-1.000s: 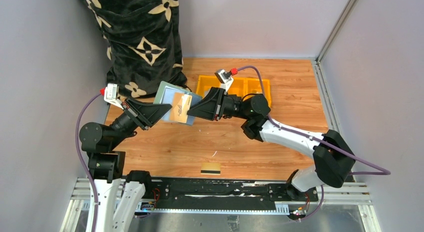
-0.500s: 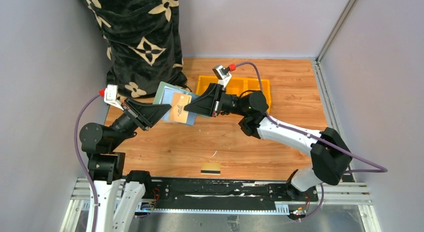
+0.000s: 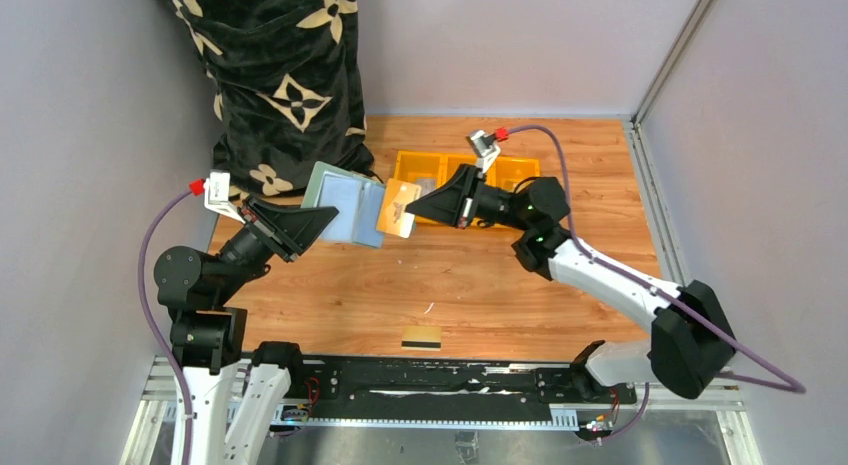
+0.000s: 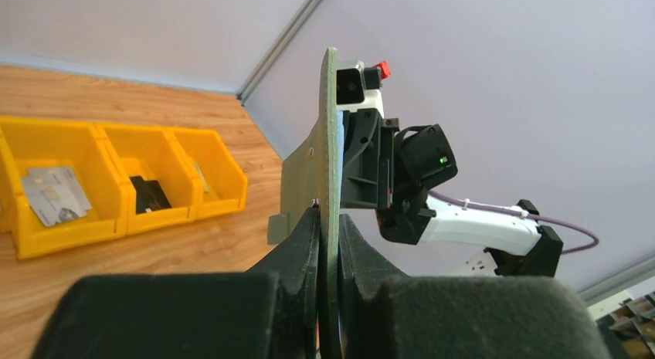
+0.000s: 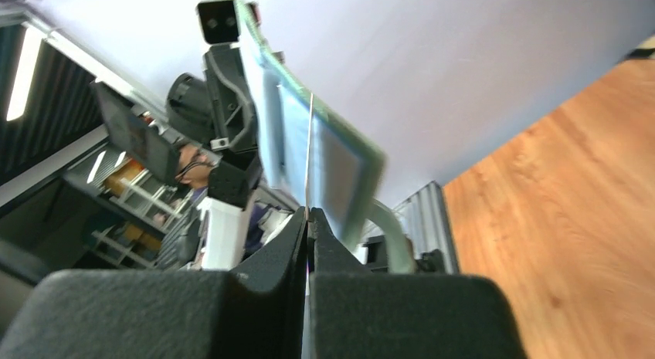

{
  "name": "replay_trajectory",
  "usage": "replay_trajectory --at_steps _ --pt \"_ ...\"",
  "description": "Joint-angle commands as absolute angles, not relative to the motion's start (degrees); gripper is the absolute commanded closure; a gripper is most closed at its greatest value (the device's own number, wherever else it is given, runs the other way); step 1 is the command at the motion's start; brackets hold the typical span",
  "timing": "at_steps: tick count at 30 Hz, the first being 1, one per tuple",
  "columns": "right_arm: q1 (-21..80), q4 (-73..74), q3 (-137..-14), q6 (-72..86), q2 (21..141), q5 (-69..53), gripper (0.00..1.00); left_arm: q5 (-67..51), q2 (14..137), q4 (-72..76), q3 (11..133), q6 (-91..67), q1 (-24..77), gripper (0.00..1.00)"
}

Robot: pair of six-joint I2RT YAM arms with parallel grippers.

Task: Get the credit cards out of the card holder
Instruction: Remove the credit card from the card holder, then place the credit card in the storage box.

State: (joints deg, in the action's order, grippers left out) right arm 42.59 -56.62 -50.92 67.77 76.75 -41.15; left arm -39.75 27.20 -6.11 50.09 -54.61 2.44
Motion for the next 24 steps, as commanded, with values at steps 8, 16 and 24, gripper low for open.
replay_trajectory --at_steps 8,16,24 --pt "18.7 9.1 -61.4 30.8 66.8 -35.6 1.00 -37.8 28.4 -7.3 52.8 -48.5 2.5 1.00" --pt "10.0 27.9 -73.3 19.1 82.6 -12.9 1.00 -39.1 29.7 -7.5 53.7 -48.0 2.5 1.00" --pt "10.1 30.6 -82.7 16.2 97.9 -6.0 1.00 -41.0 30.1 -6.7 53.7 -48.9 2.5 1.00"
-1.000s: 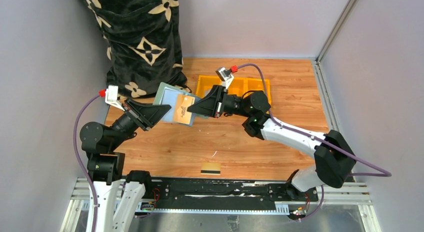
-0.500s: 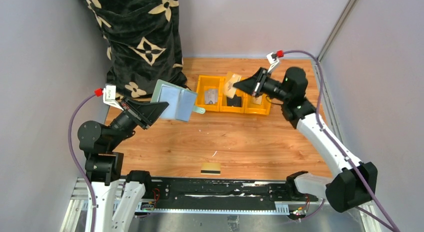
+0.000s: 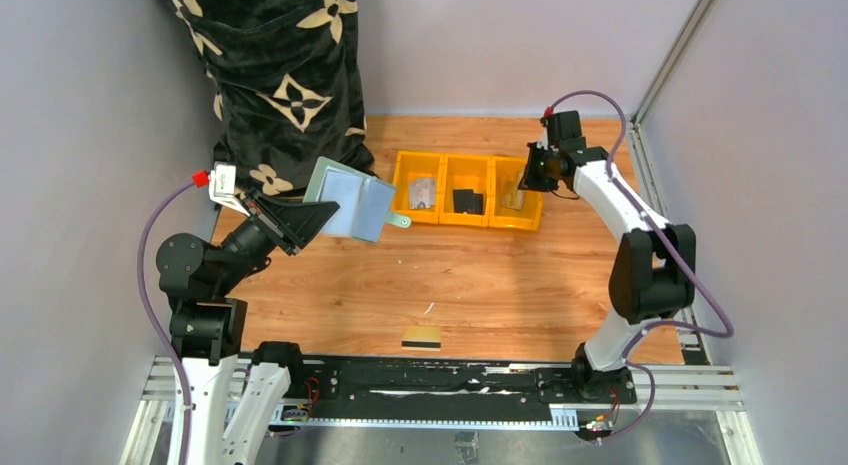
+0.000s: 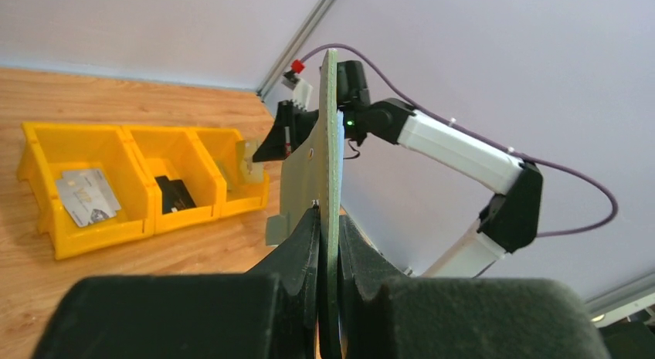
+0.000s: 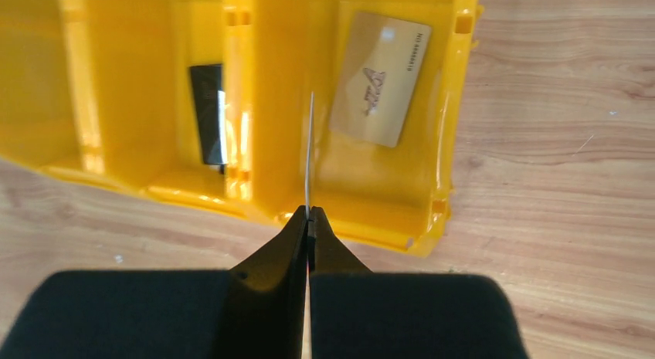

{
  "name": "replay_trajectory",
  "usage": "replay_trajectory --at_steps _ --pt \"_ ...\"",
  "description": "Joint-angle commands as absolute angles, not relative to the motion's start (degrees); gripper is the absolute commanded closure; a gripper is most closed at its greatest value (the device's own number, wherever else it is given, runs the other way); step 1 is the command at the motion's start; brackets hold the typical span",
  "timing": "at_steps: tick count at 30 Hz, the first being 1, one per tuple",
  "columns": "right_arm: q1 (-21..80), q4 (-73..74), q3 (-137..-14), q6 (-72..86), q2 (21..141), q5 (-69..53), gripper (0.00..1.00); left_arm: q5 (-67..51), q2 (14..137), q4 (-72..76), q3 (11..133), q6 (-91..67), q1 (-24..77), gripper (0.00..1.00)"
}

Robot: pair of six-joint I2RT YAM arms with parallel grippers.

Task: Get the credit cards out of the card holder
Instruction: Place the credit card in the storage box.

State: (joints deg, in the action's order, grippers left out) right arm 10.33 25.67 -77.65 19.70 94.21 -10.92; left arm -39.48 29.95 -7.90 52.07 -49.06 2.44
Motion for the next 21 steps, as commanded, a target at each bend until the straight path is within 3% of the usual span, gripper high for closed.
replay_trajectory --at_steps 1,8,17,21 --pt "10.1 30.8 -83.7 16.1 99.5 -6.3 1.00 -41.2 30.1 -6.7 53.6 -49.0 2.5 1.00" --pt "12.9 33.3 -91.8 14.6 110.3 -5.1 1.00 -43.2 29.8 -5.6 53.2 -49.5 2.5 1.00" --pt "13.5 33.4 -94.3 16.0 115.4 -8.7 1.00 -44.1 29.4 -5.5 53.1 -48.9 2.6 1.00" --pt "14.1 34.9 -93.8 16.6 112.9 -4.3 0.79 -44.6 29.3 -5.0 53.3 -49.4 2.6 1.00"
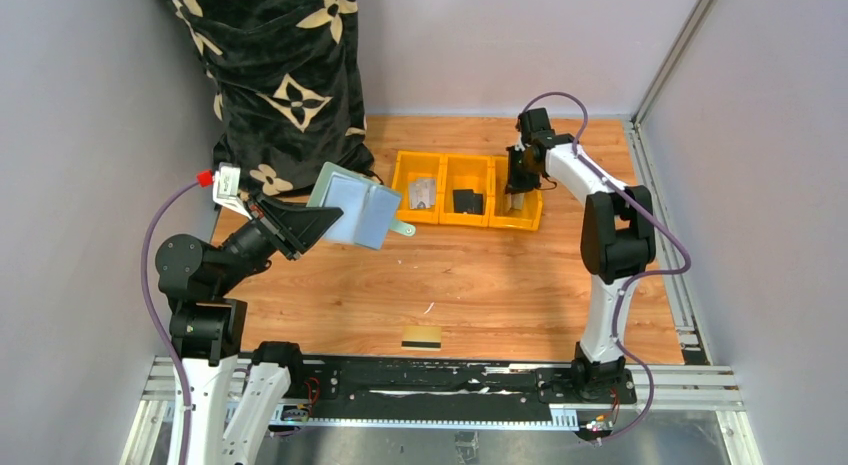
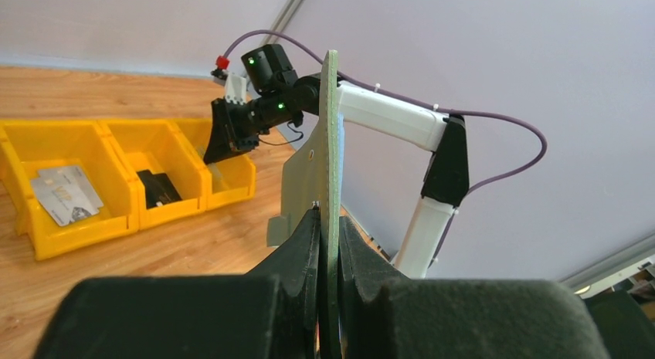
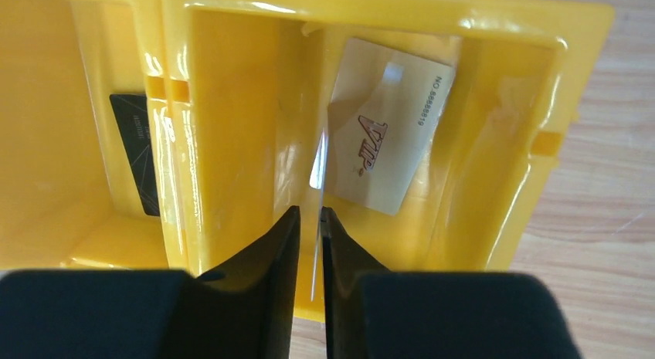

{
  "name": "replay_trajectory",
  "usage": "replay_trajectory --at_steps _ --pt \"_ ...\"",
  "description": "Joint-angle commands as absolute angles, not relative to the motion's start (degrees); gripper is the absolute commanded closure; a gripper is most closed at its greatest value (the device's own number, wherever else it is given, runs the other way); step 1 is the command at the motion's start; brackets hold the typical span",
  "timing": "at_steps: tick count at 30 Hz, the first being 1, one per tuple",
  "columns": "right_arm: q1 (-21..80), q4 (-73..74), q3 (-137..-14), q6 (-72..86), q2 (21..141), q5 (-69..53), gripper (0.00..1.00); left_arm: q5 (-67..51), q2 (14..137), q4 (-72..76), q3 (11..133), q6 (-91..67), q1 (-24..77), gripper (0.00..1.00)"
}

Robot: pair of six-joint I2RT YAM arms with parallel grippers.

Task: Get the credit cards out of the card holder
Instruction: Place the credit card in the storage box.

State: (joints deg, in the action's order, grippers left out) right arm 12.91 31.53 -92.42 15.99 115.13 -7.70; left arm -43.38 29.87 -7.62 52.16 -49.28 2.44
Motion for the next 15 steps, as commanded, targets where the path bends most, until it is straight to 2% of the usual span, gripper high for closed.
replay_trajectory --at_steps 1,3,4,6,12,15 --pt "14.4 35.1 -93.5 16.8 111.9 -3.5 0.74 -44.8 29.3 -4.7 53.3 -49.6 2.6 1.00" --pt "15.4 34.5 -92.6 17.0 107.2 -2.2 0.59 -45.4 29.3 -4.4 53.3 -49.7 2.6 1.00" --pt "16.4 33.9 -92.4 16.9 104.9 -2.4 0.46 -45.6 29.2 -4.4 53.3 -49.6 2.5 1.00" --pt "18.3 33.0 -92.1 16.3 99.7 -4.5 0.27 -46.3 29.1 -4.3 53.2 -49.3 2.5 1.00" --pt "24.5 32.1 -91.9 15.6 88.1 -12.3 0.23 -49.4 28.6 -3.5 53.0 -48.3 2.5 1.00" --pt "25.9 23.0 -84.6 20.0 79.8 -26.4 0.22 -51.0 28.5 -3.4 53.3 -47.0 2.6 1.00"
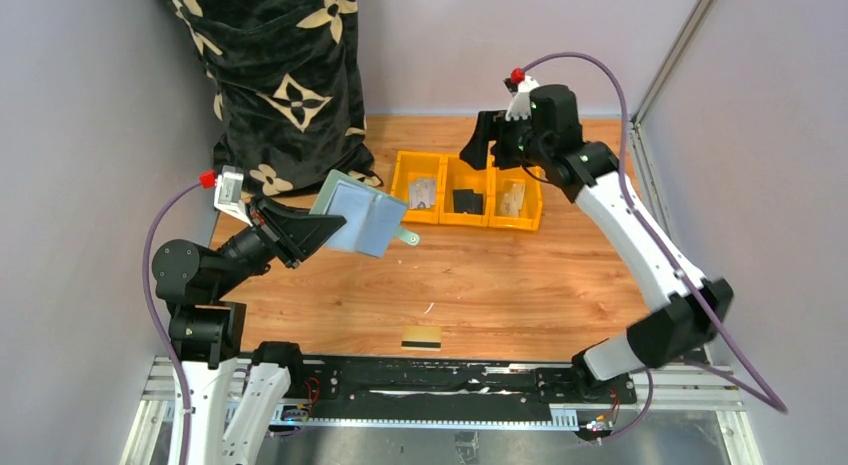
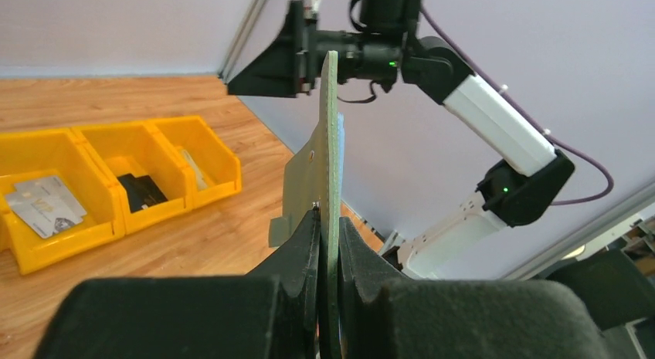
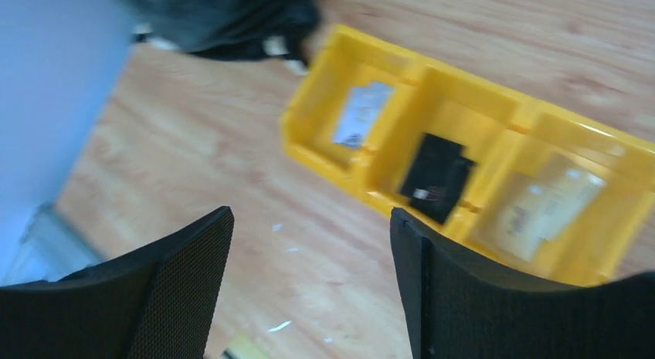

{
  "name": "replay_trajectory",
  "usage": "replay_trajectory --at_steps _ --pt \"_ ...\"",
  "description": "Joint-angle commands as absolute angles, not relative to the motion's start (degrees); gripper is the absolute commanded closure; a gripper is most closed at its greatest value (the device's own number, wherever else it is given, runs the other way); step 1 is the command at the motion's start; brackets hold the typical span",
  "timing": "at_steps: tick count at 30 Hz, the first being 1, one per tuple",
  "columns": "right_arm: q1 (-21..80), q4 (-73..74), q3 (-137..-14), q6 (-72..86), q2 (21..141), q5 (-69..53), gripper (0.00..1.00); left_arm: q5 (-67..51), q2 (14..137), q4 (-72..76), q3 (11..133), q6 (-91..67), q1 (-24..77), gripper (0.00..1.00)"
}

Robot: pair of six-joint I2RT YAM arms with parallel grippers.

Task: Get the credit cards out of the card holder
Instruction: Remove the credit card from the card holder.

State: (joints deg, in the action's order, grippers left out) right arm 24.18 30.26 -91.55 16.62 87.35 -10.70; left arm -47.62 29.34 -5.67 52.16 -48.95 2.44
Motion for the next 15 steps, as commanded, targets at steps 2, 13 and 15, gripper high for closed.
replay_trajectory --at_steps 2,13,15 --pt "26.5 6.4 -75.3 27.7 74.0 -39.3 0.21 -52.0 28.6 -3.0 53.4 -46.8 2.6 1.00" --pt "41.1 -33.0 -63.2 39.5 67.6 -52.4 0.16 -55.5 29.6 -0.5 53.4 -50.0 2.6 1.00" --pt "42.2 -34.6 -63.9 39.6 68.4 -53.5 0.16 -56.2 29.7 -0.4 53.5 -50.3 2.6 1.00"
